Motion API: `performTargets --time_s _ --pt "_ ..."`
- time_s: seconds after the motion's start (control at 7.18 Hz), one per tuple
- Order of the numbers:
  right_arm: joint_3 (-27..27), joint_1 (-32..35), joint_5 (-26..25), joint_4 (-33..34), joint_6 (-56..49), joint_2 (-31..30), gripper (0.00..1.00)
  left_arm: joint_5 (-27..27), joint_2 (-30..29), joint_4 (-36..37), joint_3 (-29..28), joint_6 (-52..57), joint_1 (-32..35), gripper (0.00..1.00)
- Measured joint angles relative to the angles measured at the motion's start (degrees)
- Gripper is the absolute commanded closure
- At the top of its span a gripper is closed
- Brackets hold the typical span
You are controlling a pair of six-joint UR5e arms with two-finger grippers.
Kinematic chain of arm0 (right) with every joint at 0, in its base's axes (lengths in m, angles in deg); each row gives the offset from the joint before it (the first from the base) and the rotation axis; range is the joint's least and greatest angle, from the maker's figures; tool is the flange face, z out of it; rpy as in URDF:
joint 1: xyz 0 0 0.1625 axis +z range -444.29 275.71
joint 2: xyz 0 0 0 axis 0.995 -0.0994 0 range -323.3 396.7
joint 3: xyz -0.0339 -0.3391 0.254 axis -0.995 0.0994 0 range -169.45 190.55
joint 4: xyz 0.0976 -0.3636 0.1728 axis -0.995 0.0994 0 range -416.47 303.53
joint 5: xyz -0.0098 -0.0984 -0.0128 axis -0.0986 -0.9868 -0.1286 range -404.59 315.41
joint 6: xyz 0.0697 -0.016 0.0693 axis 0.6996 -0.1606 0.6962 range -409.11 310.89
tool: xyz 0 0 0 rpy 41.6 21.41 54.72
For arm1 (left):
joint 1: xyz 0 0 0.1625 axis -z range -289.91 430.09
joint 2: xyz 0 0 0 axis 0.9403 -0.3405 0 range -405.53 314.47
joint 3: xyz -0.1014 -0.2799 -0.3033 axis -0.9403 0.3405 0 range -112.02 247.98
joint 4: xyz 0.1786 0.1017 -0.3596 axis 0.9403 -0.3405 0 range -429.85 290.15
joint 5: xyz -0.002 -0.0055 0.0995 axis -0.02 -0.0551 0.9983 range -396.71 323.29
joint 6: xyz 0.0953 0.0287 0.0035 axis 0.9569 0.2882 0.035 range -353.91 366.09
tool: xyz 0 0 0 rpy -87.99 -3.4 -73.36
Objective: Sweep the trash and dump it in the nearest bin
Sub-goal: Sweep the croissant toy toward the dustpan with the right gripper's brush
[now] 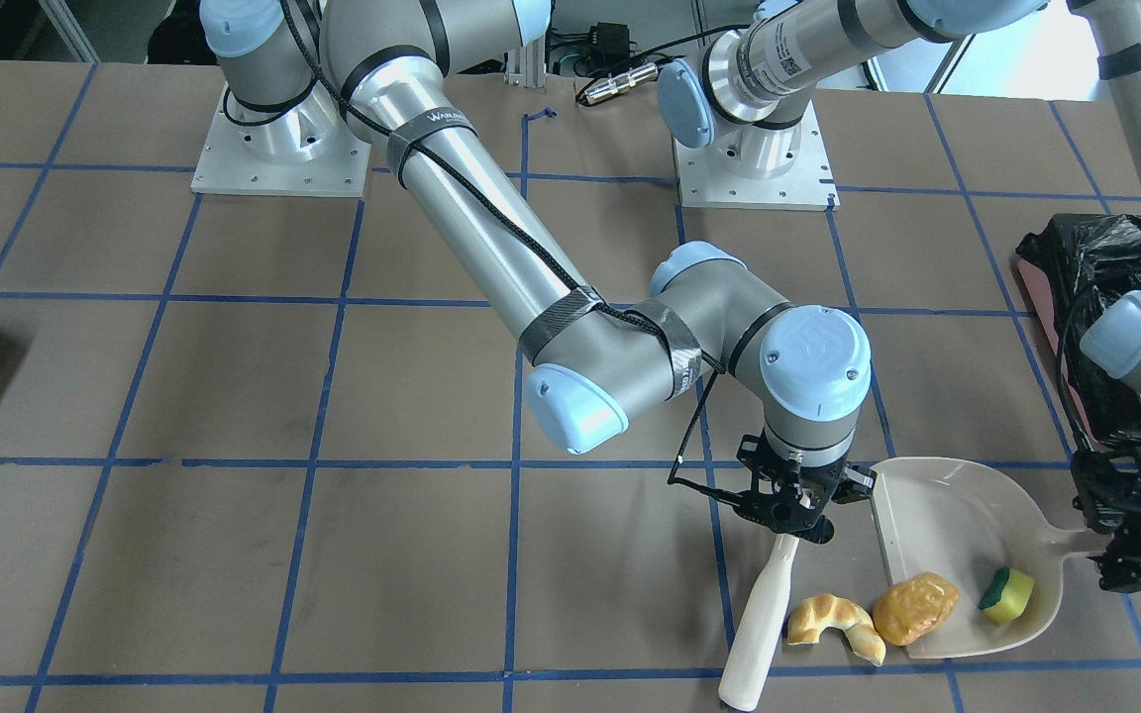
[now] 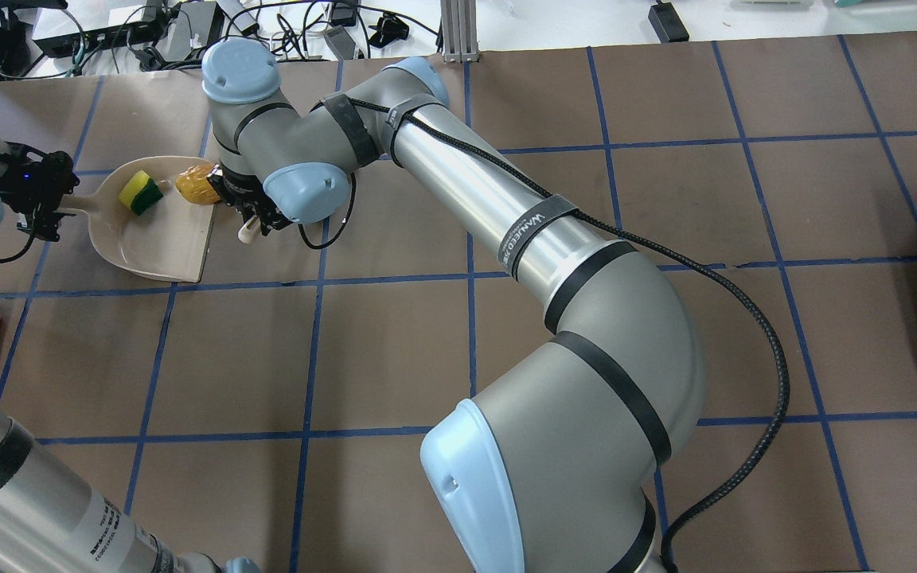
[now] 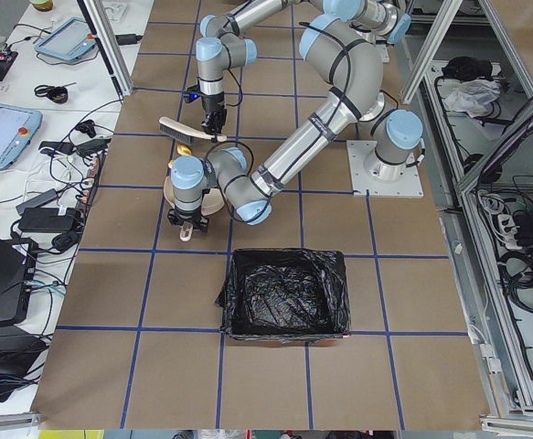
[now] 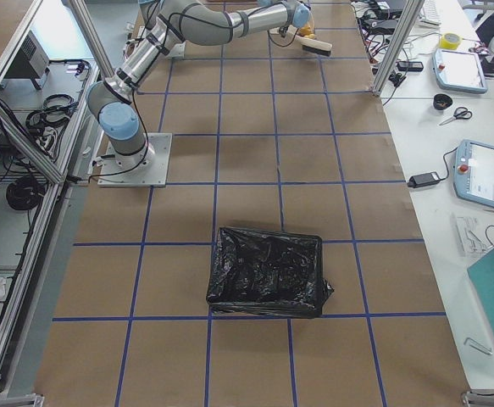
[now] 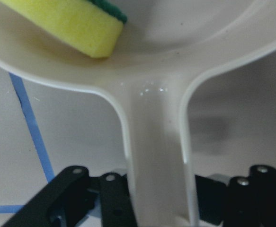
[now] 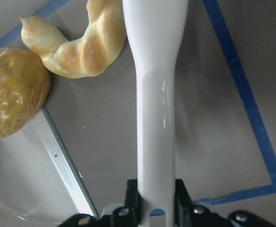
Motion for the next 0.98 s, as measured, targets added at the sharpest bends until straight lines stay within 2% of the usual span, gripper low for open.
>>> performTargets --time_s 0.42,0.98 --pt "0.0 0.0 0.8 -0.2 -3.8 0.5 1.00 0.1 0.0 0.1 0.0 -0.3 0.0 1.00" --pt "0.0 0.0 2.7 -4.6 -0.1 -1.3 1.00 1.1 0.0 0.6 0.1 -1.1 0.0 1.00"
